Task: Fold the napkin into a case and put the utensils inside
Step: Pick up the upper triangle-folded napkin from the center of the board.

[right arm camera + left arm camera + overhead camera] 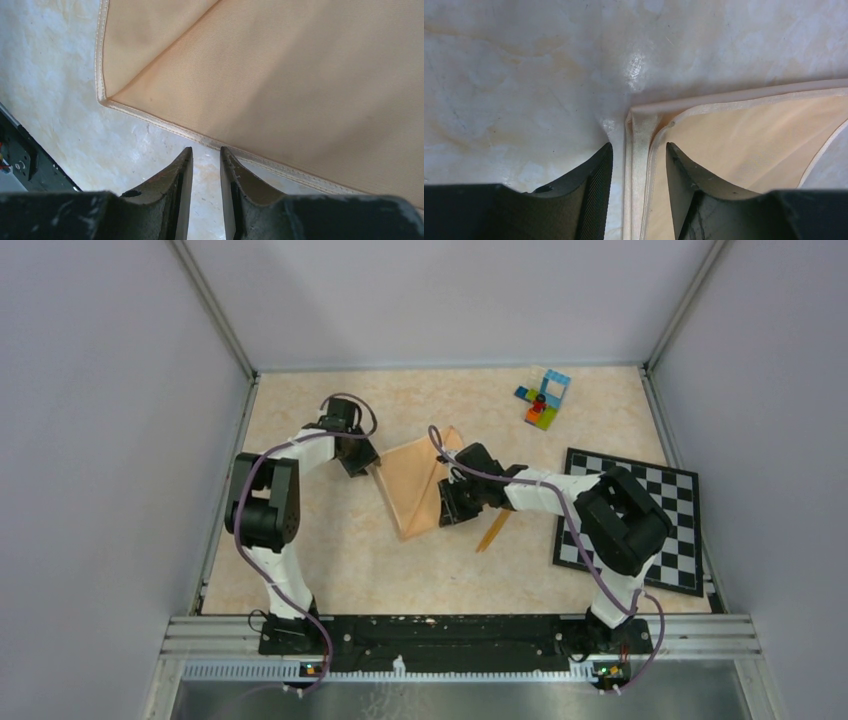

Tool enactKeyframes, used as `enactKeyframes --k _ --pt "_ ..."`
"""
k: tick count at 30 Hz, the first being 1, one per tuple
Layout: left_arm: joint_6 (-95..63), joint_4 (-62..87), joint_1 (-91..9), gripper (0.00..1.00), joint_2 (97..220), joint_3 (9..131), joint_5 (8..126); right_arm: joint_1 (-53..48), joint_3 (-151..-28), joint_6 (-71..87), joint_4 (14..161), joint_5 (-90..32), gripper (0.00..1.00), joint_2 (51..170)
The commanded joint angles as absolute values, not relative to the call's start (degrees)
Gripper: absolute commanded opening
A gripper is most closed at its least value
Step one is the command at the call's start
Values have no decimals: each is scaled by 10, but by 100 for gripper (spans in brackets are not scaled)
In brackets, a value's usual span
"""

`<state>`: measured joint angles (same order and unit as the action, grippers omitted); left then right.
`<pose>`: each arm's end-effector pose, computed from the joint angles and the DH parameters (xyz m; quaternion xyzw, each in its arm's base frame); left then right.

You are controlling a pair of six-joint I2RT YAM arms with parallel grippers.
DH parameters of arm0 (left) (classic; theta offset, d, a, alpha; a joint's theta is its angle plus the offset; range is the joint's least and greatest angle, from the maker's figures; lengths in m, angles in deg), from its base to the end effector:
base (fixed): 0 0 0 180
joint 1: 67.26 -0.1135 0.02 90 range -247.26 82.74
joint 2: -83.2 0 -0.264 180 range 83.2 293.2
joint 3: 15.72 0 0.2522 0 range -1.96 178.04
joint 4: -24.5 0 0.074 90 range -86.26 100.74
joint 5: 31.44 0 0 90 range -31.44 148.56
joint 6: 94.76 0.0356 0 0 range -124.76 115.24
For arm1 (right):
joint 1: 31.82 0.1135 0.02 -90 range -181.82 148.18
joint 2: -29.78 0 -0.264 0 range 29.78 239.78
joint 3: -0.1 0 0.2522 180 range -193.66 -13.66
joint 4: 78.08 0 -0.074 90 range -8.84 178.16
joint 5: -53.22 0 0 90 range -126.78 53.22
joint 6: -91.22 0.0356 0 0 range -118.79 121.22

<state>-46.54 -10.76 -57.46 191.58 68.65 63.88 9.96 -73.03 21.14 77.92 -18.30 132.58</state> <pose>0.3833 -0.0696 0.1673 -0.2535 0.9293 -0.1554 0.2188 0.2620 0.2492 0.1593 -0.2270 0.9113 0.2888 0.1859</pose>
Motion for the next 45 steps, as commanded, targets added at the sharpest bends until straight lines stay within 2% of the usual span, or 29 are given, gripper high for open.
enactKeyframes --k 1,4,8,12,13,15,19,22,26,28,31,39,45 --pt "-492 -167 -557 48 1945 722 577 111 -764 200 786 -197 26 1321" --pt "-500 -201 -549 44 1962 741 550 122 -771 194 786 -209 28 1308" --pt "-506 -209 -543 37 1972 738 536 174 -775 149 824 -249 42 1285" --pt "-492 -200 -542 22 1981 734 539 265 -783 72 869 -409 60 1281" --pt "-489 -200 -543 17 1982 734 540 286 -792 55 870 -439 63 1287" --pt "-485 -196 -543 13 1983 732 547 313 -816 31 857 -509 67 1317" --pt "-481 -185 -543 12 1987 730 566 339 -862 7 826 -559 64 1376" --pt "-479 -184 -543 12 1990 730 568 358 -885 -8 819 -597 58 1406" --pt "-481 -180 -543 12 1990 725 568 361 -919 1 800 -605 42 1442" --pt "-480 -179 -543 12 1991 723 566 361 -925 4 799 -604 38 1449" --pt "-479 -178 -543 13 1994 722 568 360 -937 8 794 -594 39 1457" --pt "-472 -179 -543 15 1988 723 565 361 -946 55 789 -562 49 1481" --pt "-468 -181 -543 17 1989 721 563 358 -927 85 784 -591 48 1498"
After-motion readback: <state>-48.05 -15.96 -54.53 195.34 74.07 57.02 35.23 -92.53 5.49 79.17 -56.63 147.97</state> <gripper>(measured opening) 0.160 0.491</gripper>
